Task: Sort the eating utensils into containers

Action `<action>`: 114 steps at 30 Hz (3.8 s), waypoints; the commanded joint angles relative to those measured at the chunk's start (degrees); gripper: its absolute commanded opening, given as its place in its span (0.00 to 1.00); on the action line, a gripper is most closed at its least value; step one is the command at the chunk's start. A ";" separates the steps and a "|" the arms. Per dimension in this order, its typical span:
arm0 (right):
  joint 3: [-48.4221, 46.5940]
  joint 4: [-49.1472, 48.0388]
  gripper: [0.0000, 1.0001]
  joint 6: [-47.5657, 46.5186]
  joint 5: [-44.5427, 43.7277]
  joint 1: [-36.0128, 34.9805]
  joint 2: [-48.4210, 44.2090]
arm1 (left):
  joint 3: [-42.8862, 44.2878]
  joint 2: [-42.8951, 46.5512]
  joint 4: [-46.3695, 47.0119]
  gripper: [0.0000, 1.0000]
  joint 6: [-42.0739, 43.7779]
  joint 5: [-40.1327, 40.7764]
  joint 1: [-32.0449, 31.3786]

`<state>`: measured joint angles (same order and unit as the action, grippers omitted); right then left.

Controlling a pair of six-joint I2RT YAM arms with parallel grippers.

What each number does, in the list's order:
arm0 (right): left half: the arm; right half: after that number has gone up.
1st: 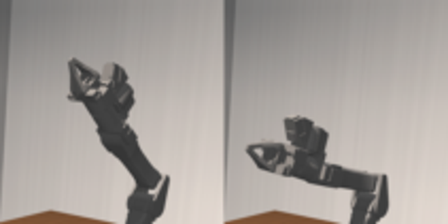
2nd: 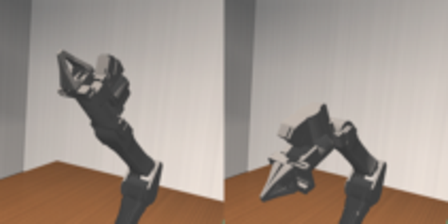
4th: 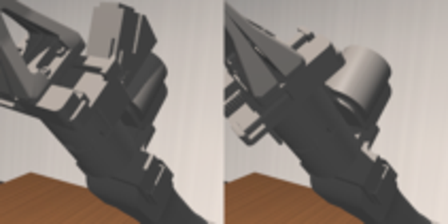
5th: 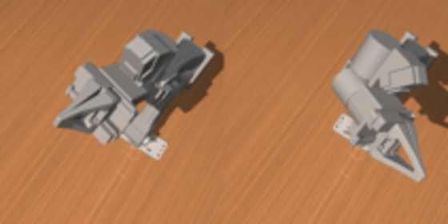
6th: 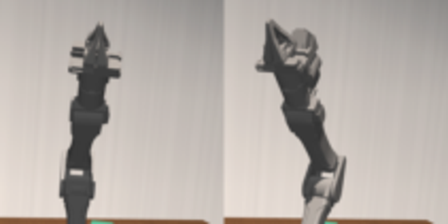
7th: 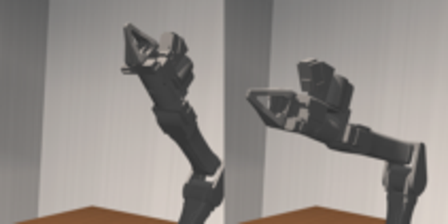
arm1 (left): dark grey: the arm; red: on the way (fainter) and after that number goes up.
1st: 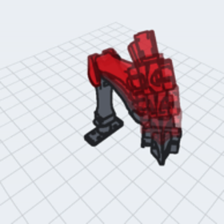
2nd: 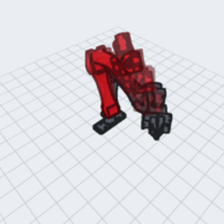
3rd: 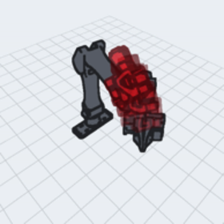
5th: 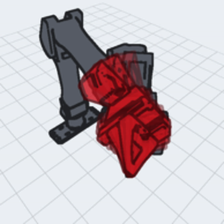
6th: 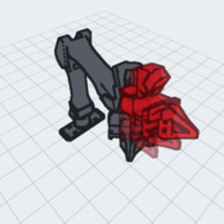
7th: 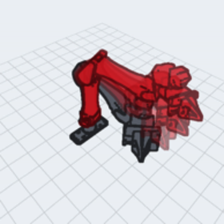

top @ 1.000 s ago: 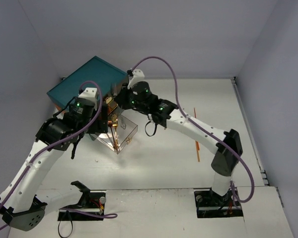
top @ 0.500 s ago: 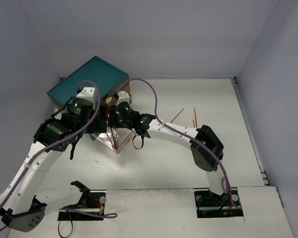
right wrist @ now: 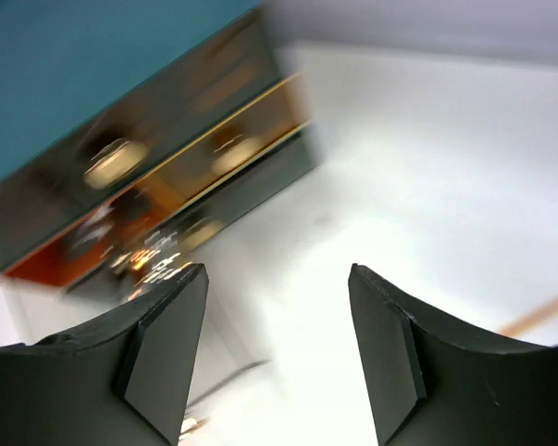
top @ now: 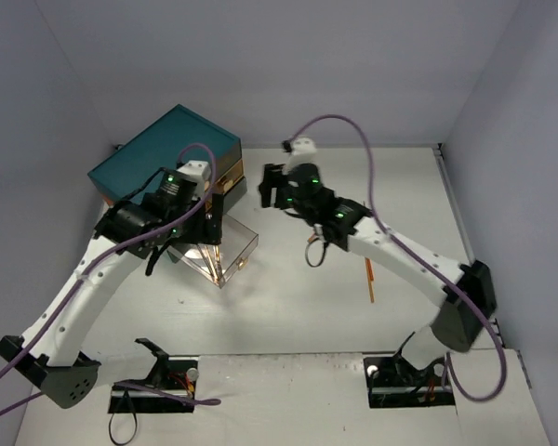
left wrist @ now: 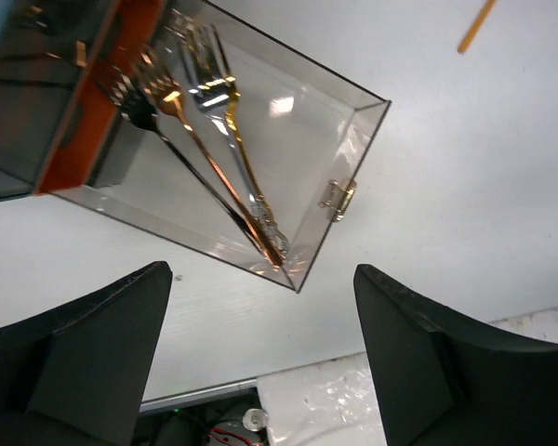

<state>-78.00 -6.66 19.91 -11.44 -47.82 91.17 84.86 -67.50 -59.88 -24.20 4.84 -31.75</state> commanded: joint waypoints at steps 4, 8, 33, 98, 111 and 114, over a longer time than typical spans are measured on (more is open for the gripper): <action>18.70 3.86 0.63 -0.38 -7.20 12.88 -22.67 | 2.01 -6.90 5.87 0.74 -3.53 -9.80 -3.15; 27.08 6.48 0.68 0.83 -6.66 20.25 -32.86 | 2.68 -11.48 8.46 0.74 -4.88 -9.68 -9.36; 35.40 13.16 0.75 4.47 -0.74 27.51 -41.27 | -2.53 -24.08 6.29 0.75 -2.37 20.66 -15.03; 36.82 13.89 0.76 5.25 4.00 27.62 -41.45 | -6.86 -23.86 16.40 0.75 13.41 11.94 2.26; 37.30 15.10 0.76 6.02 4.15 27.60 -43.96 | -4.72 -23.48 17.95 0.75 15.49 24.50 8.02; 37.52 15.44 0.76 6.32 4.14 27.64 -44.52 | -4.07 -23.13 18.01 0.75 15.71 24.66 8.02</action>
<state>-40.37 10.03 25.47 -7.42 -20.56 47.70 77.39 -93.27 -43.84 -10.54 23.28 -25.29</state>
